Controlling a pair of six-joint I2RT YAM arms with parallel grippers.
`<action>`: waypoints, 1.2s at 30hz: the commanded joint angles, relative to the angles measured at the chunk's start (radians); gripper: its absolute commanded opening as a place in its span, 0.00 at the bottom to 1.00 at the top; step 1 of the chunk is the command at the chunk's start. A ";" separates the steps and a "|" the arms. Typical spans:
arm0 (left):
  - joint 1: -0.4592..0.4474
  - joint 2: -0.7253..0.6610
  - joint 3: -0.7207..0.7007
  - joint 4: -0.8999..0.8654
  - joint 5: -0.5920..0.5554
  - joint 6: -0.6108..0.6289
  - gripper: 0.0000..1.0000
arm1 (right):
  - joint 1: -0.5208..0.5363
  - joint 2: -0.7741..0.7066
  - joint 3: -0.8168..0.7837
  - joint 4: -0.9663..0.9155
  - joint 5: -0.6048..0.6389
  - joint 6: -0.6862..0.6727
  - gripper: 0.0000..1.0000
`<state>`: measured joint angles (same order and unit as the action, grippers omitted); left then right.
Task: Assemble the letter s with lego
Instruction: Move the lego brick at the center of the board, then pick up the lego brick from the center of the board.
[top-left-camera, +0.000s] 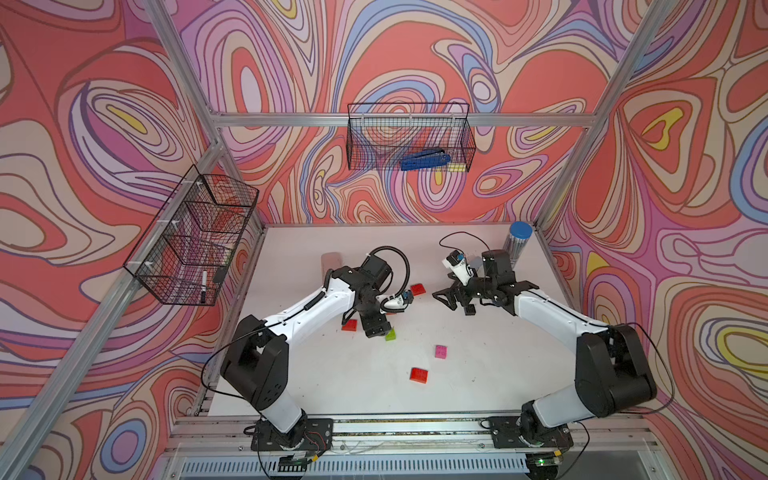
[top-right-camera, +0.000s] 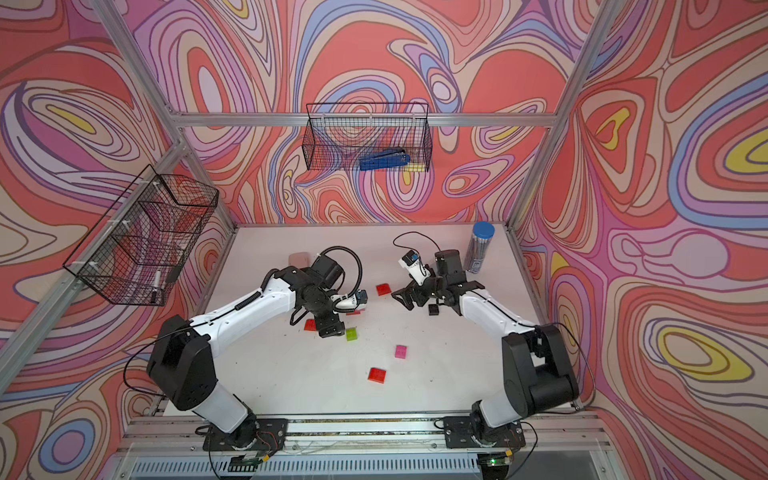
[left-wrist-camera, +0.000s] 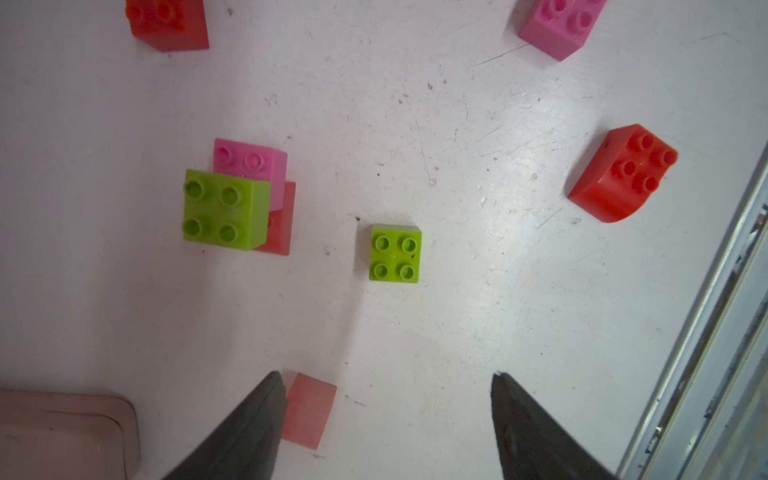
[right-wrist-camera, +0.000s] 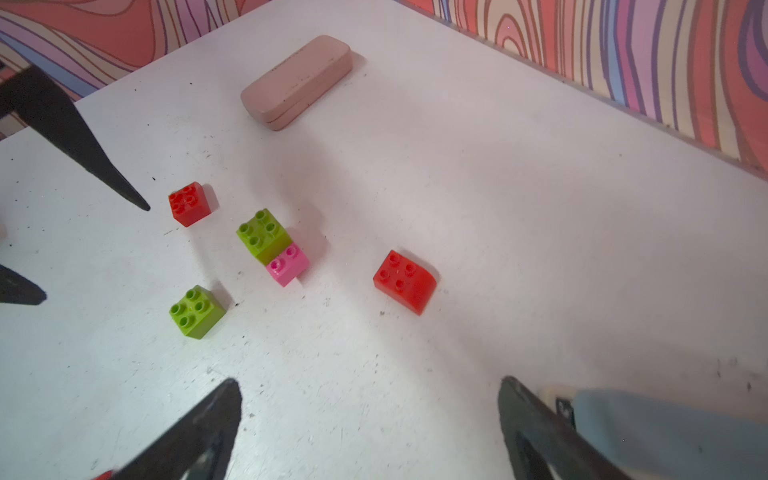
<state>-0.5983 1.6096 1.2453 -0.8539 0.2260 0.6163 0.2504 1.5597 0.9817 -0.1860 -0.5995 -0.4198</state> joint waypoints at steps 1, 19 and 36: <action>0.029 -0.063 -0.059 0.034 0.080 -0.081 0.83 | 0.011 0.091 0.104 -0.113 -0.062 -0.164 0.97; 0.082 -0.186 -0.162 0.053 0.102 -0.158 0.91 | 0.096 0.516 0.485 -0.340 0.149 -0.564 0.90; 0.084 -0.175 -0.171 0.027 0.071 -0.143 0.91 | 0.102 0.751 0.810 -0.601 0.112 -0.703 0.70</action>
<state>-0.5217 1.4414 1.0851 -0.7940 0.3023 0.4667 0.3481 2.2868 1.7679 -0.7067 -0.4622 -1.0958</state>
